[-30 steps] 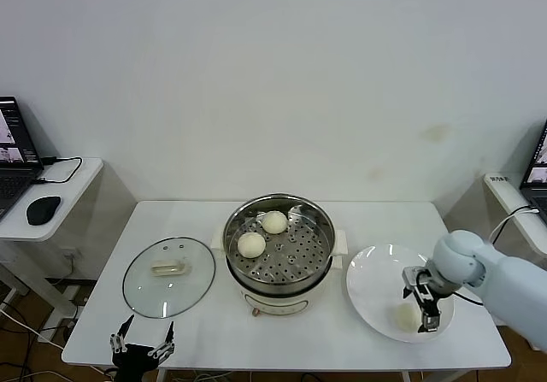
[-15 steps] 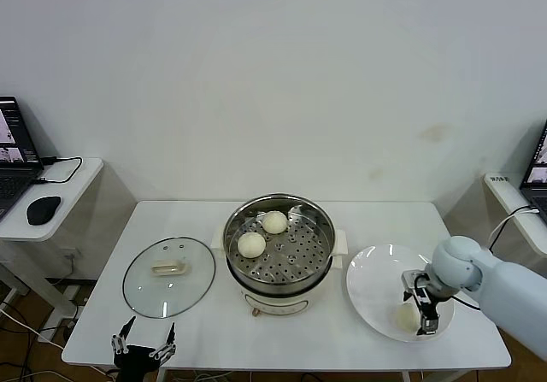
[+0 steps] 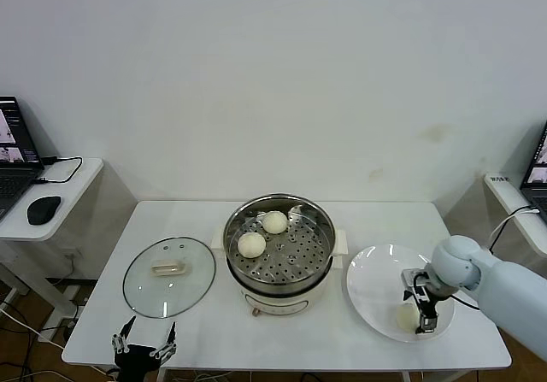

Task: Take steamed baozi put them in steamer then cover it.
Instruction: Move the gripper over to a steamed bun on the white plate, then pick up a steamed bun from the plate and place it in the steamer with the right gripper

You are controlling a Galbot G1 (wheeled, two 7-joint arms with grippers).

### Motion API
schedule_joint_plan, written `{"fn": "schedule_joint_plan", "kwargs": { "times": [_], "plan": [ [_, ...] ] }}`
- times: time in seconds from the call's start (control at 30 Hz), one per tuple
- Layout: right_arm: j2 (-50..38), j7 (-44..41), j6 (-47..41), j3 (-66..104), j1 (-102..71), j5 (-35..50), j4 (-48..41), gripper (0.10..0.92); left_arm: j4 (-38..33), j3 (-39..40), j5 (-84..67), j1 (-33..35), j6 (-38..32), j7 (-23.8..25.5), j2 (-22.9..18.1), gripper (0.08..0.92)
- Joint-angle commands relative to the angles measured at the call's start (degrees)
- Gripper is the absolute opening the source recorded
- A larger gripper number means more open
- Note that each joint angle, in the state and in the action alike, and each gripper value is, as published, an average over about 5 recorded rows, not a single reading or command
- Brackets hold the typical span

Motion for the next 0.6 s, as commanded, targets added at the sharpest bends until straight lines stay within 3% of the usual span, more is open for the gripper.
{"fn": "schedule_joint_plan", "kwargs": {
  "times": [0.03, 0.27, 0.6],
  "plan": [
    [0.0, -0.2, -0.2, 0.0, 0.0, 0.3, -0.1, 0.698, 0.0, 0.1, 0.0, 0.0, 0.0, 0.0, 0.0, 0.823],
    [-1.3, -0.9, -0.8, 0.0, 0.9, 1.4, 0.7, 0.622, 0.1, 0.4, 0.0, 0.0, 0.0, -0.1, 0.2, 0.823],
    [-4.0, -2.0, -1.7, -2.4, 14.1, 8.7, 3.0, 0.611, 0.1, 1.6, -0.1, -0.6, -0.1, -0.4, 0.1, 0.823]
  ]
}}
